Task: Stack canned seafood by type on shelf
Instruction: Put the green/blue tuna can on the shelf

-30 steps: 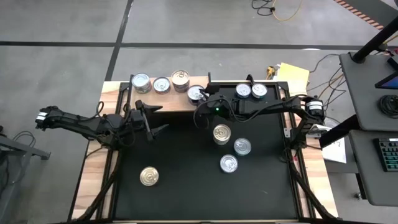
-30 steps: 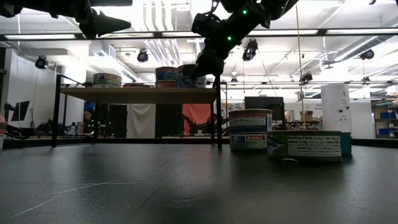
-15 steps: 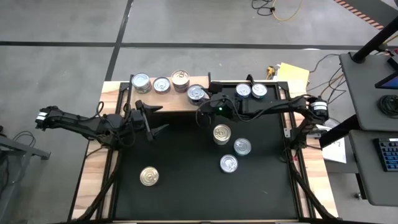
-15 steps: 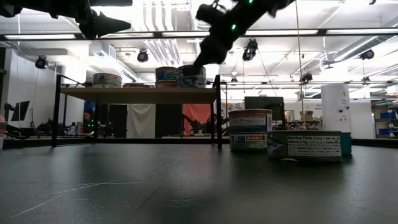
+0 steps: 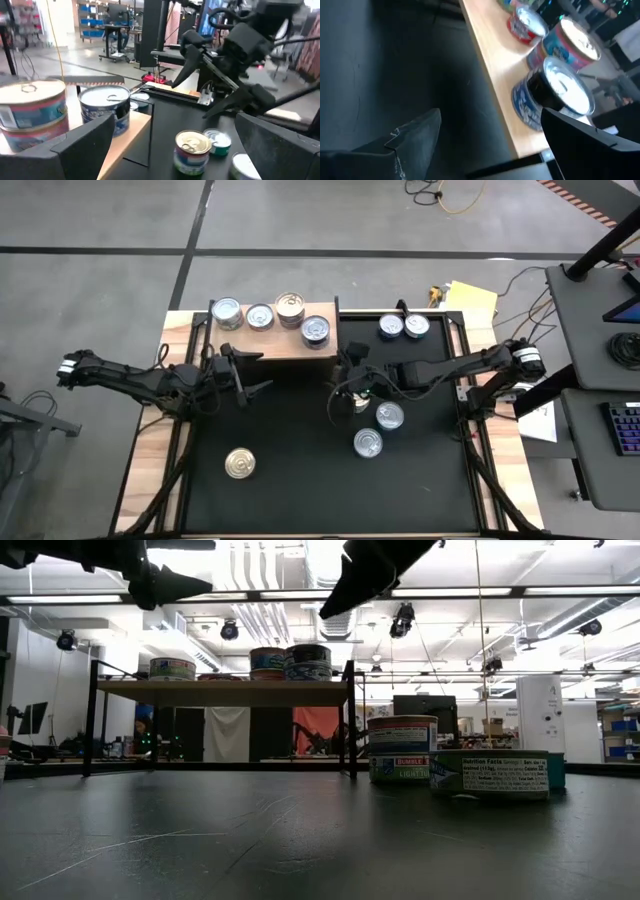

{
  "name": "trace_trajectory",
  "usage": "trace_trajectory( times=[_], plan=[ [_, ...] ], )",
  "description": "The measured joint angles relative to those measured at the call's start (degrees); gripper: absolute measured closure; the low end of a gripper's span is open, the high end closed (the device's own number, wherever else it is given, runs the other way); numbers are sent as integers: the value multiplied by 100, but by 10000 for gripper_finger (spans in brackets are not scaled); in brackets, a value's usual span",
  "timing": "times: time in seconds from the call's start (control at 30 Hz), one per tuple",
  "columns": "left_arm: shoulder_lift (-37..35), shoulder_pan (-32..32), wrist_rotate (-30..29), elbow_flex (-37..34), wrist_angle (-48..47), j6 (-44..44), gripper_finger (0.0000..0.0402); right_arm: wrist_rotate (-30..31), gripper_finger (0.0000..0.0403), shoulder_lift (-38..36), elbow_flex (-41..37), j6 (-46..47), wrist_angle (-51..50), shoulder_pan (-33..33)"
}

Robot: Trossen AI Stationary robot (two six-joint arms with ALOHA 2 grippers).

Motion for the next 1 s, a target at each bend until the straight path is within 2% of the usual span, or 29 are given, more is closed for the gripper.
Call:
trace_trajectory(
  times=[0.37, 0.8, 0.9, 1.0],
  plan=[
    [182, 55, -97, 125, 232, -375, 2, 16, 94, 9, 47, -246, 207, 53],
    [822, 55, -87, 138, 240, -459, 2, 7, 115, 14, 57, 420, 697, 55],
    [1018, 64, 67, 199, 338, -588, 2, -13, 119, 12, 98, 781, 365, 33],
    [1262, 65, 539, 272, 350, -529, 2, -8, 126, -27, 98, 910, -150, 72]
  ],
)
